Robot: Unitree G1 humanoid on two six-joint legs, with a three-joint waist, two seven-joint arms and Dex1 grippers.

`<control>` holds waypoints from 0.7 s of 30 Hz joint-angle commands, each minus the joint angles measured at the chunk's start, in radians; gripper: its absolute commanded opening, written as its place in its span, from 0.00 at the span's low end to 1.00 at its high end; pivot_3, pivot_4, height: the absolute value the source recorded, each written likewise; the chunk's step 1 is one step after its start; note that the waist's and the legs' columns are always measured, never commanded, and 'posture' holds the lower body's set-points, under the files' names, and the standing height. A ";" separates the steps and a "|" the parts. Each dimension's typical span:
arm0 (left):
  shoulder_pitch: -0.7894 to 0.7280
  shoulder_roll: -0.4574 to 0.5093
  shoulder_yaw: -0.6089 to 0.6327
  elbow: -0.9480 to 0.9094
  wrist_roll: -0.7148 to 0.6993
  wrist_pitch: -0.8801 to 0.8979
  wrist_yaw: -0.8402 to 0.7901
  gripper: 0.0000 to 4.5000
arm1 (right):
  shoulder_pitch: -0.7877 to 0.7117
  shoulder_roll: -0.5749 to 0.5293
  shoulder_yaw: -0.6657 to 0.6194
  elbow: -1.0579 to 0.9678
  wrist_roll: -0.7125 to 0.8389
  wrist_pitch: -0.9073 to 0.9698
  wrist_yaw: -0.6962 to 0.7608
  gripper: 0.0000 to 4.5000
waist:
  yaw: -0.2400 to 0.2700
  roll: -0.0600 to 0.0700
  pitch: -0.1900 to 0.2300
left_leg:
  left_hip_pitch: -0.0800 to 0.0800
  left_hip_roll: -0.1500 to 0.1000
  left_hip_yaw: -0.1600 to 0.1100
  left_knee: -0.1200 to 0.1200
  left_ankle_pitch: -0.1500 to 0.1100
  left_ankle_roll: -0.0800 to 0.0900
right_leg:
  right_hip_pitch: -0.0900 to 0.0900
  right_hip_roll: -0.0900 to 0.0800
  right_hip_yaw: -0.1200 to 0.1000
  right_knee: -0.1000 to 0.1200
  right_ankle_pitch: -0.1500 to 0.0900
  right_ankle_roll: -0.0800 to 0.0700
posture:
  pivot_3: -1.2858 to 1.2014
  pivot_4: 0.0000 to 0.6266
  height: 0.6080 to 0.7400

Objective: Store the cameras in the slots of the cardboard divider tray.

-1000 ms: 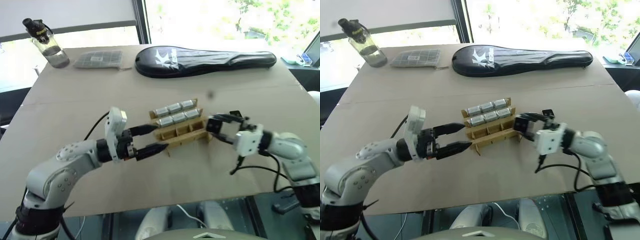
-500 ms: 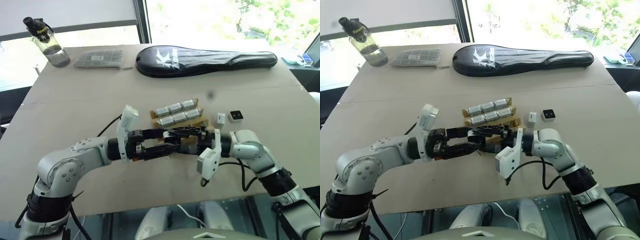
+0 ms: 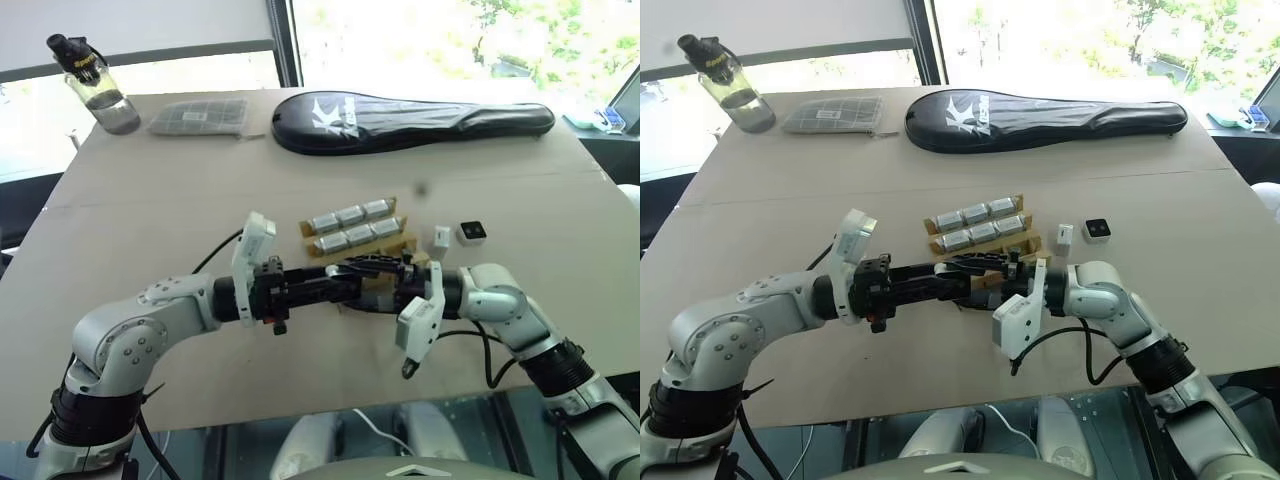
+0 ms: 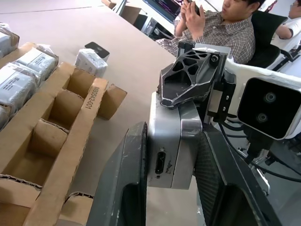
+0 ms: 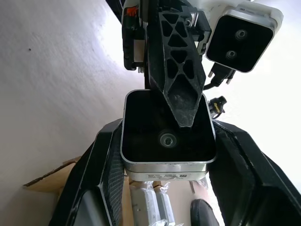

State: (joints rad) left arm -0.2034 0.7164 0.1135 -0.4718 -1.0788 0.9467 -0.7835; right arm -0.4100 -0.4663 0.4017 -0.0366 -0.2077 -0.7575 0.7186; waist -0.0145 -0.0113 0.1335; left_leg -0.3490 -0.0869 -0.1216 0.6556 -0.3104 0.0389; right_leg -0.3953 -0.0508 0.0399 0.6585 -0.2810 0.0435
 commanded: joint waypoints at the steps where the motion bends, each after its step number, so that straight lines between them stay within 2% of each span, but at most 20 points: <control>1: -0.025 -0.006 0.027 0.008 0.011 -0.035 -0.002 0.18 | 0.016 -0.015 0.022 -0.057 0.029 0.025 0.025 0.43 | 0.000 0.000 0.000 | 0.000 0.000 0.000 0.000 0.000 0.000 | 0.000 0.000 0.000 0.000 0.000 0.000 | 0.52 0.24 1.00; 7: -0.018 -0.006 0.023 0.003 0.047 -0.052 -0.025 0.18 | 0.025 -0.024 0.033 -0.082 0.045 0.063 0.041 0.43 | 0.000 0.000 0.000 | 0.000 0.000 0.000 0.000 0.000 0.000 | 0.000 0.000 0.000 0.000 0.000 0.000 | 0.52 0.24 1.00; 15: -0.049 -0.021 0.044 0.029 0.023 -0.049 -0.054 0.18 | 0.026 -0.026 0.046 -0.098 0.046 0.070 0.039 0.43 | 0.000 0.000 0.000 | 0.000 0.000 0.000 0.000 0.000 0.000 | 0.000 0.000 0.000 0.000 0.000 0.000 | 0.52 0.24 1.00; 17: -0.044 -0.016 0.043 0.016 0.011 -0.039 -0.063 0.40 | 0.025 -0.025 0.046 -0.099 0.045 0.071 0.038 0.43 | 0.000 0.000 0.000 | 0.000 0.000 0.000 0.000 0.000 0.000 | 0.000 0.000 0.000 0.000 0.000 0.000 | 0.52 0.24 1.00; 18: -0.042 -0.017 0.043 0.012 0.011 -0.038 -0.059 0.47 | 0.024 -0.025 0.045 -0.100 0.045 0.072 0.037 0.43 | 0.000 -0.001 0.000 | 0.000 0.000 0.000 0.000 0.000 0.000 | 0.000 0.000 0.000 0.000 0.000 0.000 | 0.52 0.24 1.00; 21: -0.046 -0.034 0.044 0.019 0.014 -0.032 -0.019 0.77 | 0.025 -0.026 0.045 -0.103 0.044 0.072 0.036 0.43 | 0.000 -0.001 0.000 | 0.000 0.000 0.000 0.000 0.000 0.000 | 0.000 0.000 0.000 0.000 0.000 0.000 | 0.52 0.24 1.00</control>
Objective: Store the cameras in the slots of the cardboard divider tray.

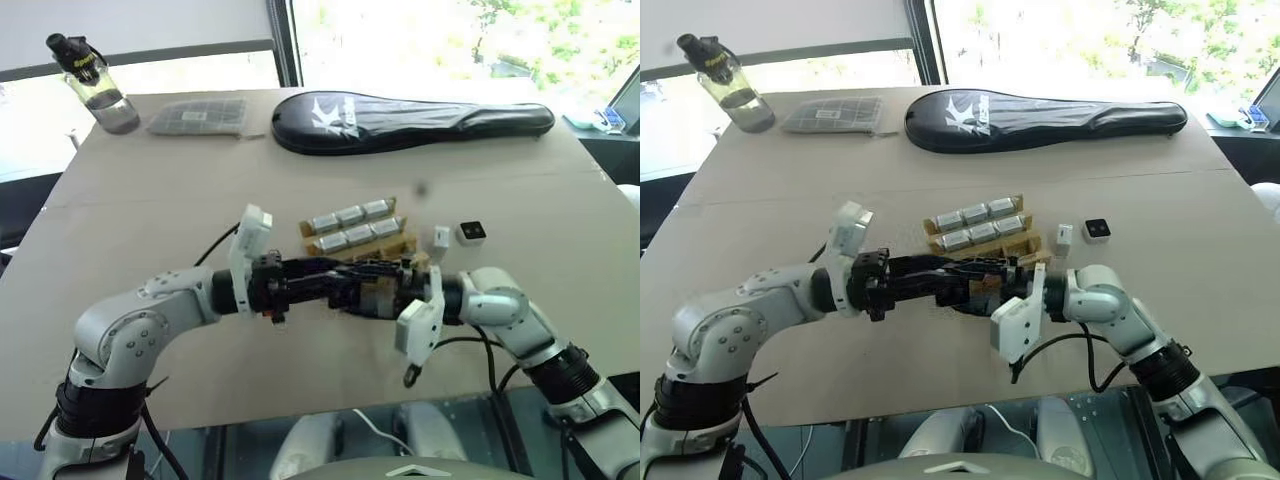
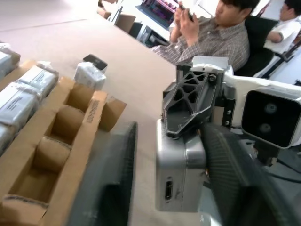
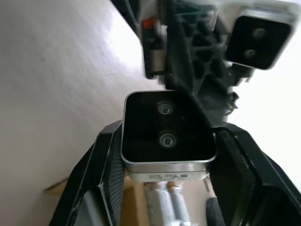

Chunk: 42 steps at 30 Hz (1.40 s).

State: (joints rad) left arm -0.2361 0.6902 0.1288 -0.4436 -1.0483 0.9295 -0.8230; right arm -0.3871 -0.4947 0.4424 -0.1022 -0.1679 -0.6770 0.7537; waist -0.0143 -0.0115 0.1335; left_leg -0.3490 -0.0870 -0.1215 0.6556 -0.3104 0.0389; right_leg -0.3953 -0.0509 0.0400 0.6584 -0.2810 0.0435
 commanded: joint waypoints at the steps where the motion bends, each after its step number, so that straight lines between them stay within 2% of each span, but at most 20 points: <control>1: -0.015 -0.009 0.030 -0.006 -0.015 -0.016 0.021 0.87 | 0.003 0.002 0.005 -0.037 0.004 -0.010 0.000 0.43 | 0.000 -0.001 0.000 | 0.000 0.000 0.000 0.000 0.000 0.000 | 0.000 0.000 0.000 0.000 0.000 0.000 | 0.52 0.24 1.00; 13: 0.049 0.073 0.030 -0.042 -0.099 0.071 -0.053 0.87 | -0.010 0.015 -0.024 -0.026 -0.001 -0.001 -0.034 0.43 | -0.001 -0.001 0.000 | 0.000 0.000 0.000 0.000 0.000 0.000 | 0.000 0.000 0.000 0.000 0.000 0.000 | 0.52 0.24 1.00; 27: 0.032 0.062 0.028 -0.021 -0.079 0.045 -0.049 0.87 | -0.008 0.013 -0.014 -0.036 0.005 0.001 -0.026 0.43 | 0.000 -0.001 0.000 | 0.000 0.000 0.000 0.000 0.000 0.000 | 0.000 0.000 0.000 0.000 0.000 0.000 | 0.52 0.24 1.00; 30: 0.036 0.059 0.025 -0.023 -0.073 0.039 -0.049 0.71 | -0.006 0.012 -0.013 -0.040 0.005 0.002 -0.024 0.43 | 0.000 -0.001 0.000 | 0.000 0.000 0.000 0.000 0.000 0.000 | 0.000 0.000 0.000 0.000 0.000 0.000 | 0.52 0.24 1.00; 34: 0.039 0.056 0.030 -0.023 -0.069 0.028 -0.048 0.31 | -0.002 0.009 -0.010 -0.045 0.005 0.006 -0.019 0.43 | 0.000 -0.001 0.000 | 0.000 0.000 0.000 0.000 0.000 0.000 | 0.000 0.000 0.000 0.000 0.000 0.000 | 0.52 0.24 1.00; 36: 0.041 0.054 0.030 -0.023 -0.065 0.023 -0.050 0.17 | 0.001 0.008 -0.008 -0.047 0.005 0.007 -0.018 0.43 | 0.000 -0.001 0.000 | 0.000 0.000 0.000 0.000 0.000 0.000 | 0.000 0.000 0.000 0.000 0.000 0.000 | 0.52 0.24 1.00; 42: 0.055 0.054 0.019 -0.031 -0.056 0.020 -0.055 0.17 | 0.024 0.000 -0.002 -0.082 0.059 0.104 0.015 0.43 | 0.000 -0.001 0.000 | 0.000 0.000 0.000 0.000 0.000 0.000 | 0.000 0.000 0.000 0.000 0.000 0.000 | 0.52 0.24 1.00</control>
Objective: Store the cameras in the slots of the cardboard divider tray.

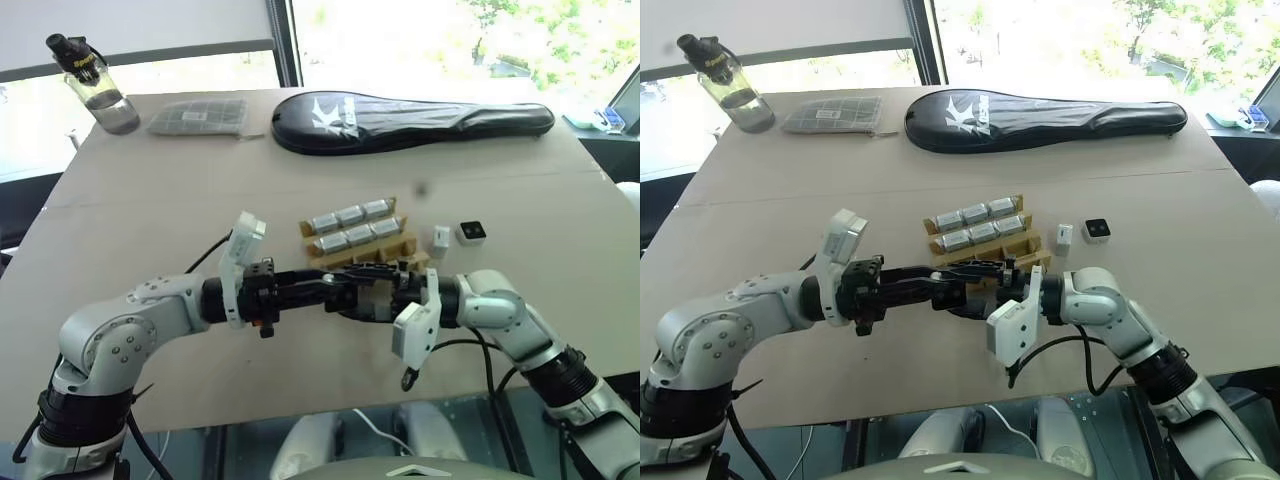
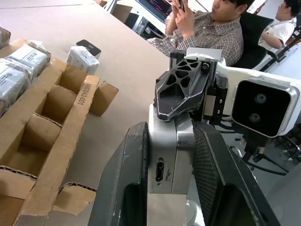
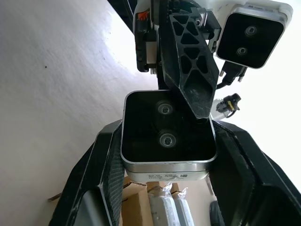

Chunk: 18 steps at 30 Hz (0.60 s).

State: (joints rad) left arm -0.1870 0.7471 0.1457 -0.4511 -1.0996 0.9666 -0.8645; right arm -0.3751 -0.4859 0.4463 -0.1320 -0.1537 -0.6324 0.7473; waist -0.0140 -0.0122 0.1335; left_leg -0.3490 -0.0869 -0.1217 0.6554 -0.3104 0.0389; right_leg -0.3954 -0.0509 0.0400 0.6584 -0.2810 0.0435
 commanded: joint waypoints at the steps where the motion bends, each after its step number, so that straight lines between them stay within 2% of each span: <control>1: 0.005 0.000 0.000 -0.024 0.003 -0.022 -0.017 0.17 | 0.016 -0.014 -0.013 -0.067 0.065 0.091 0.031 0.54 | 0.000 0.000 0.000 | 0.000 0.000 0.000 0.000 0.000 0.000 | 0.000 0.000 0.000 0.000 0.000 0.000 | 0.52 0.24 1.00; 2: 0.005 0.001 -0.001 -0.024 0.008 -0.025 -0.020 0.17 | 0.018 -0.018 -0.018 -0.079 0.079 0.113 0.038 0.67 | 0.000 0.000 0.000 | 0.000 0.000 0.000 0.000 0.000 0.000 | 0.000 0.000 0.000 0.000 0.000 0.000 | 0.52 0.24 1.00; 6: -0.003 -0.015 -0.028 -0.013 0.123 -0.120 -0.017 0.17 | 0.038 -0.013 -0.062 -0.095 0.149 0.169 0.022 0.99 | 0.002 0.000 0.000 | 0.000 0.000 0.000 0.000 0.000 0.000 | 0.000 0.000 0.000 0.000 0.000 0.000 | 0.52 0.24 1.00; 8: -0.002 -0.041 -0.042 0.004 0.213 -0.224 -0.026 0.17 | 0.108 -0.064 -0.102 -0.151 0.327 0.324 0.078 0.99 | 0.005 0.000 0.000 | 0.000 0.000 0.000 0.000 0.000 0.000 | 0.000 0.000 0.000 0.000 0.000 0.000 | 0.52 0.24 1.00; 11: -0.010 -0.068 -0.044 0.028 0.267 -0.302 -0.048 0.17 | 0.190 -0.126 -0.158 -0.221 0.516 0.496 0.132 0.99 | 0.011 0.000 0.000 | -0.001 0.000 -0.001 0.000 0.000 0.000 | 0.000 -0.001 -0.001 -0.003 0.000 0.000 | 0.52 0.24 1.00; 13: -0.029 -0.074 -0.061 0.060 0.310 -0.358 -0.085 0.17 | 0.298 -0.192 -0.253 -0.255 0.710 0.600 0.186 0.99 | 0.011 0.000 0.001 | -0.002 0.000 -0.001 -0.001 0.000 0.000 | 0.000 -0.001 -0.001 -0.003 0.000 0.000 | 0.52 0.24 1.00; 15: -0.042 -0.092 -0.071 0.088 0.338 -0.407 -0.110 0.17 | 0.389 -0.220 -0.348 -0.246 0.815 0.635 0.218 0.99 | 0.017 0.000 0.001 | -0.002 0.000 -0.001 -0.001 0.000 0.000 | 0.001 -0.001 -0.001 -0.003 0.000 0.000 | 0.52 0.24 1.00; 18: -0.059 -0.143 -0.072 0.122 0.364 -0.470 -0.105 0.17 | 0.508 -0.221 -0.458 -0.202 0.887 0.643 0.275 0.99 | 0.020 0.000 0.001 | -0.003 0.000 -0.001 -0.001 0.000 0.000 | 0.001 -0.001 -0.001 -0.003 0.000 0.000 | 0.52 0.24 1.00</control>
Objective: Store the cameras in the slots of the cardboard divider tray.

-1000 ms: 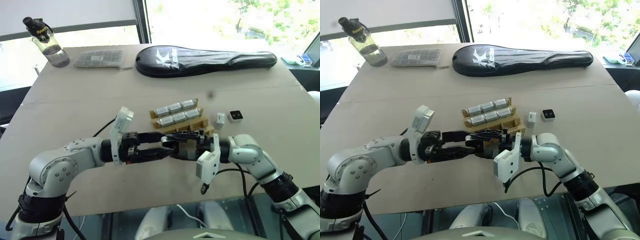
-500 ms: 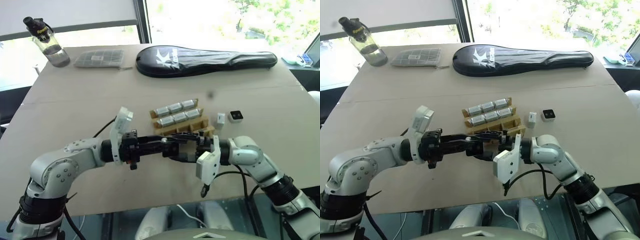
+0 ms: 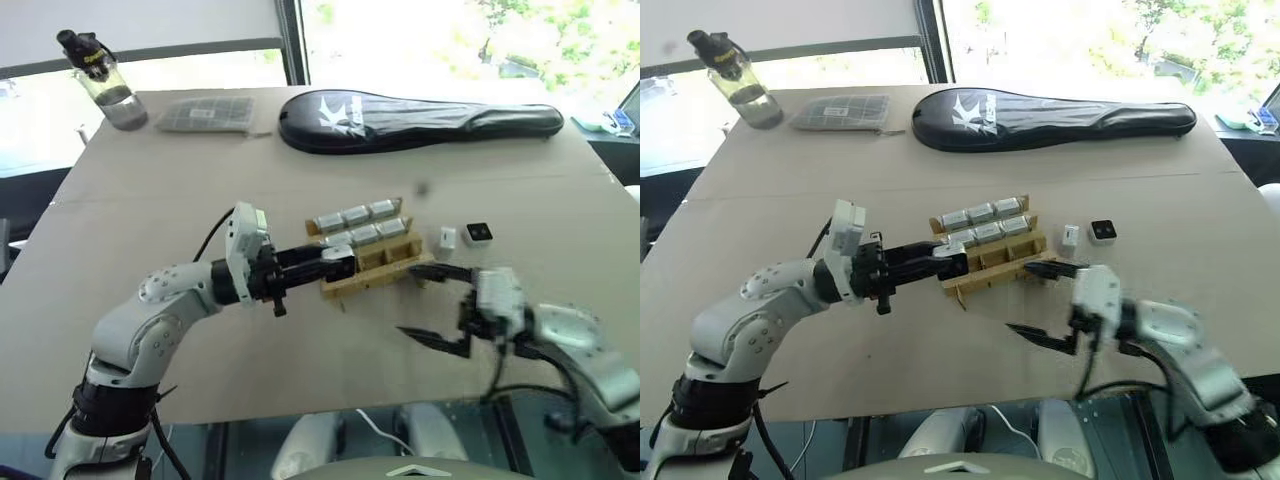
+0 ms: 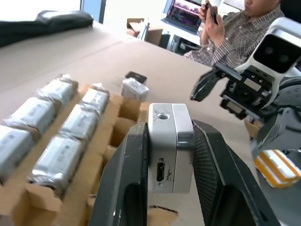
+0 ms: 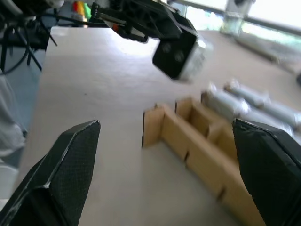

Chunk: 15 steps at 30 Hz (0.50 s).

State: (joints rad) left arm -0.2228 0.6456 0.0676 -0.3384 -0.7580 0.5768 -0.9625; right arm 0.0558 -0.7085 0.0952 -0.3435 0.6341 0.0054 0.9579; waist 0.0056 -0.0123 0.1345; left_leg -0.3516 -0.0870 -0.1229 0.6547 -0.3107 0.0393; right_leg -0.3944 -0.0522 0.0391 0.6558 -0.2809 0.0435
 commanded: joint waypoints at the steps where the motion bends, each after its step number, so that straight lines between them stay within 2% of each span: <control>1: -0.030 -0.061 0.006 0.021 0.034 -0.104 -0.006 0.17 | 0.118 0.004 -0.141 0.027 0.116 -0.005 0.098 0.99 | 0.005 0.000 0.000 | 0.000 0.000 0.000 0.000 0.000 0.000 | 0.000 0.000 0.000 0.000 0.000 0.000 | 0.52 0.24 1.00; 5: -0.066 -0.096 -0.026 0.122 0.116 -0.216 -0.064 0.17 | 0.311 0.010 -0.291 0.117 0.135 -0.084 0.248 0.99 | 0.013 -0.001 0.000 | 0.000 0.000 0.000 0.000 0.000 0.000 | 0.000 0.000 -0.001 0.000 0.000 0.000 | 0.52 0.24 1.00; 10: -0.109 -0.109 -0.070 0.260 0.214 -0.366 -0.163 0.17 | 0.387 0.053 -0.376 0.121 0.147 -0.140 0.332 0.99 | 0.003 -0.001 0.001 | 0.001 0.000 0.000 0.001 0.000 0.000 | 0.001 0.000 0.000 0.001 0.000 0.000 | 0.52 0.24 1.00; 15: -0.149 -0.145 -0.086 0.373 0.253 -0.446 -0.211 0.17 | 0.428 0.080 -0.432 0.092 0.123 -0.165 0.334 0.99 | 0.008 -0.001 0.001 | 0.001 0.000 0.000 0.001 0.000 0.000 | 0.001 0.000 0.000 0.002 0.000 0.000 | 0.52 0.24 1.00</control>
State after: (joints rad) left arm -0.3497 0.5107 -0.0154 0.0236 -0.5165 0.1774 -1.1547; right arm 0.4745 -0.6342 -0.2967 -0.2052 0.7523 -0.1363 1.2823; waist 0.0140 -0.0134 0.1351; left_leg -0.3504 -0.0870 -0.1226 0.6556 -0.3107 0.0395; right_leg -0.3935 -0.0521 0.0391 0.6574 -0.2809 0.0437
